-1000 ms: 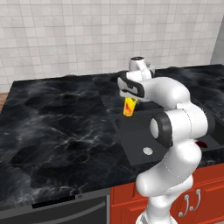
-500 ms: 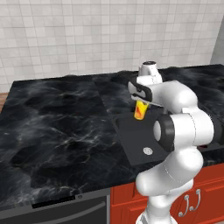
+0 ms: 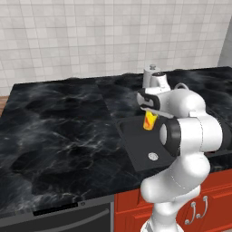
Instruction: Move any existing items from the left basin to the right basin for drying. Then move the cup from the counter to the left basin of the sink for washing.
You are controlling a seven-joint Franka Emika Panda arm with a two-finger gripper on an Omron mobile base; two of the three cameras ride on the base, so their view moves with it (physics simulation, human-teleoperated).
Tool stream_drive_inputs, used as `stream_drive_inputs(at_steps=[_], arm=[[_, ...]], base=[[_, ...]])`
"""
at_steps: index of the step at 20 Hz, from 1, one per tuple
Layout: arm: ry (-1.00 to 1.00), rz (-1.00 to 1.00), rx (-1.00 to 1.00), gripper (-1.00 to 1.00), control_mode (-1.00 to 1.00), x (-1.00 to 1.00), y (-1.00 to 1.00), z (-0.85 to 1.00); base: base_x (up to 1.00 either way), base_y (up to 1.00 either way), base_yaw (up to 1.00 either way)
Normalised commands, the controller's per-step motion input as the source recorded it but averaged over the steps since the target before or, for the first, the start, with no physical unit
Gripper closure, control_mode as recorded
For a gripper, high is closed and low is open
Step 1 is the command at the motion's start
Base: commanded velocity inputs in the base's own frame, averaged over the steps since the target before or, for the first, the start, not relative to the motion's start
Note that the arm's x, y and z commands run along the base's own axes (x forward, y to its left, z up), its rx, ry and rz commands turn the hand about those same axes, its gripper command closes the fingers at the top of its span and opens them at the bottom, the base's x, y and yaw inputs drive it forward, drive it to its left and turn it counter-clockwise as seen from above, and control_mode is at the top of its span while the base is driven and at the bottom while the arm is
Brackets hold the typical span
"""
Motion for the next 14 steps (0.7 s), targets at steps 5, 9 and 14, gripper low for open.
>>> stream_drive_inputs(at_steps=[5,9,14], arm=[[0.00,-0.06,0.00,1.00,-1.00,-0.04,-0.09,-0.28],[0.00,-0.06,0.00,1.00,-1.00,-0.06,-0.08,-0.27],[0.00,-0.07,0.00,1.00,-1.00,-0.11,-0.05,-0.26]], base=[[0.00,0.00,0.00],[0.00,0.00,0.00],[0.00,0.00,0.00]])
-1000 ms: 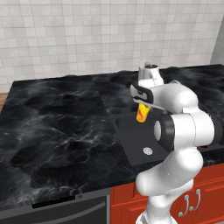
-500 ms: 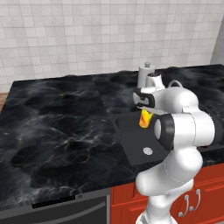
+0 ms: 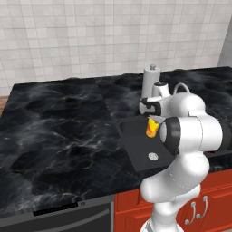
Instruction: Move any existing items from the left basin to the right basin for drying. Then move the cup from the counter to the left basin of the sink for washing.
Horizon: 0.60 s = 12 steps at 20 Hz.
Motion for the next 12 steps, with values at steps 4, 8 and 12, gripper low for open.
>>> stream_drive_inputs(at_steps=[4,8,12], arm=[[0.00,-0.07,0.00,1.00,-1.00,-0.10,-0.03,-0.25],[0.00,-0.07,0.00,1.00,-1.00,-0.06,-0.01,-0.28],[0.00,-0.07,0.00,1.00,-1.00,-0.03,0.00,-0.29]], base=[[0.00,0.00,0.00],[0.00,0.00,0.00],[0.00,0.00,0.00]])
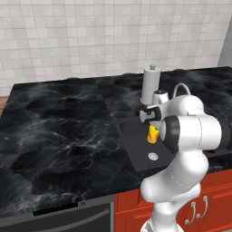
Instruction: Move any existing items from the left basin to the right basin for drying. Then move the cup from the counter to the left basin of the sink for washing.
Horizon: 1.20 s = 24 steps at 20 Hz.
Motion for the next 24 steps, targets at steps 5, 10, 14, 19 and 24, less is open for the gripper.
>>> stream_drive_inputs(at_steps=[5,10,14,19,24], arm=[[0.00,-0.06,0.00,1.00,-1.00,-0.04,-0.01,-0.31],[0.01,-0.06,0.00,1.00,-1.00,-0.02,0.00,-0.28],[0.03,-0.07,0.00,1.00,-1.00,0.00,0.00,-0.23],[0.05,-0.06,0.00,1.00,-1.00,0.00,0.00,-0.17],[0.06,-0.06,0.00,1.00,-1.00,0.00,0.00,-0.14]], base=[[0.00,0.00,0.00],[0.00,0.00,0.00],[0.00,0.00,0.00],[0.00,0.00,0.00],[0.00,0.00,0.00]])
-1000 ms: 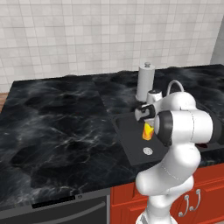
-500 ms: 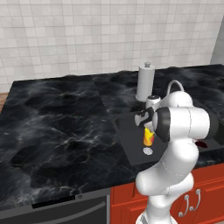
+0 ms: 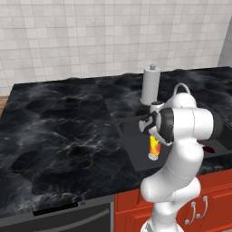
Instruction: Move any existing items from the left basin to the right basin for drying. Then move the cup from the counter to the left basin of the sink for washing.
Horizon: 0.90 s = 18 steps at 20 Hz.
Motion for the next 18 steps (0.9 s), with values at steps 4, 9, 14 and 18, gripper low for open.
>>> stream_drive_inputs(at_steps=[4,9,14,18], arm=[[0.06,-0.06,-0.01,1.00,-1.00,0.00,0.00,-0.14],[0.04,-0.06,0.00,1.00,-1.00,0.00,0.00,-0.17],[0.01,-0.06,0.00,1.00,-1.00,-0.05,-0.03,-0.23],[-0.01,-0.05,0.00,1.00,-1.00,-0.19,-0.12,-0.34]], base=[[0.00,0.00,0.00],[0.00,0.00,0.00],[0.00,0.00,0.00],[0.00,0.00,0.00]])
